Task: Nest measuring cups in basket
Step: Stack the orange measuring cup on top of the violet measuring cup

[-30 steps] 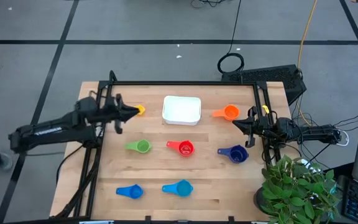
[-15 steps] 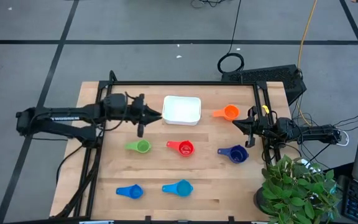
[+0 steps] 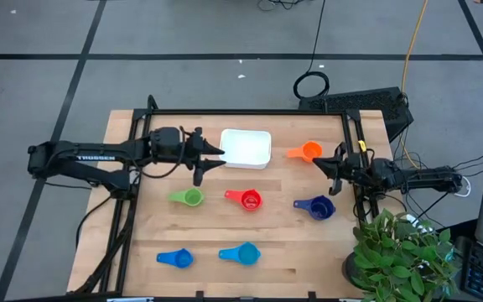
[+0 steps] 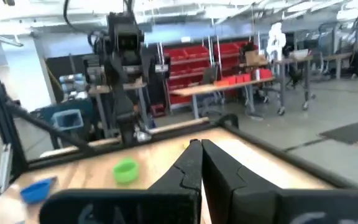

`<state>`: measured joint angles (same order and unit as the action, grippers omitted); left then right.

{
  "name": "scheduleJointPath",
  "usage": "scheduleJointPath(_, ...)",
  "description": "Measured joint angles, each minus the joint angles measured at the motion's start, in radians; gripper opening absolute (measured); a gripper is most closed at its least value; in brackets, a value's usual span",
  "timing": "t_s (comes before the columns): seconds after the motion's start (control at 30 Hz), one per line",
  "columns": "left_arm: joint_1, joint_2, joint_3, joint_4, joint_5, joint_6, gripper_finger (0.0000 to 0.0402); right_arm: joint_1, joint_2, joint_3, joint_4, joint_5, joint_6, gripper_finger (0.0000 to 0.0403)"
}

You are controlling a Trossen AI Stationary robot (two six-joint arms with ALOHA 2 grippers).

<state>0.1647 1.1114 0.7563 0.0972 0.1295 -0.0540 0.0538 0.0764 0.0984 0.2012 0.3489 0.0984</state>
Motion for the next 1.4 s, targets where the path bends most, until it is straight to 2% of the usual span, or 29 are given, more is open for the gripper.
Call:
scheduleJointPath(0.1, 0.000, 0.000, 0.000, 0.012, 0.000, 0.000, 0.0172, -0.001, 0.065, 0.061, -0.026, 0.017, 0.001, 0.0000)
scheduleJointPath(0.37, 0.000, -0.001, 0.000, 0.046, 0.001, -0.001, 0.0173, -0.002, 0.297, 0.312, -0.247, 0.017, -0.006, 0.0000)
scheduleJointPath(0.5, -0.001, -0.001, 0.000, 0.054, 0.001, -0.003, 0.0173, -0.002, 0.394, 0.472, -0.444, 0.026, 0.011, 0.0000)
scheduleJointPath(0.67, -0.004, -0.001, 0.000, 0.062, 0.002, 0.006, 0.0173, -0.002, 0.513, 0.651, -0.701, 0.122, 0.034, 0.0000)
scheduleJointPath(0.8, -0.004, -0.001, 0.000, 0.062, 0.002, 0.021, 0.0173, -0.023, 0.590, 0.729, -0.876, 0.094, 0.043, 0.0000)
scheduleJointPath(0.87, -0.004, -0.001, 0.000, 0.064, 0.002, 0.023, 0.0173, -0.042, 0.625, 0.730, -0.974, 0.048, 0.050, 0.0000)
scheduleJointPath(0.97, -0.004, -0.001, 0.000, 0.064, 0.002, 0.031, 0.0173, -0.069, 0.682, 0.718, -1.048, 0.039, 0.050, 0.0007)
scheduleJointPath(1.07, -0.004, -0.001, 0.000, 0.064, 0.002, 0.032, 0.0173, -0.093, 0.736, 0.695, -1.079, 0.039, 0.022, 0.0035)
scheduleJointPath(1.17, -0.004, -0.001, 0.000, 0.064, 0.002, 0.026, 0.0173, -0.129, 0.784, 0.678, -1.074, 0.034, -0.013, 0.0085)
scheduleJointPath(1.3, -0.004, -0.001, 0.000, 0.064, 0.002, 0.026, 0.0173, -0.206, 0.857, 0.653, -1.065, -0.072, -0.086, 0.0156)
scheduleJointPath(1.4, -0.004, -0.001, 0.000, 0.064, 0.002, 0.026, 0.0173, -0.279, 0.905, 0.638, -1.047, -0.146, -0.132, 0.0191)
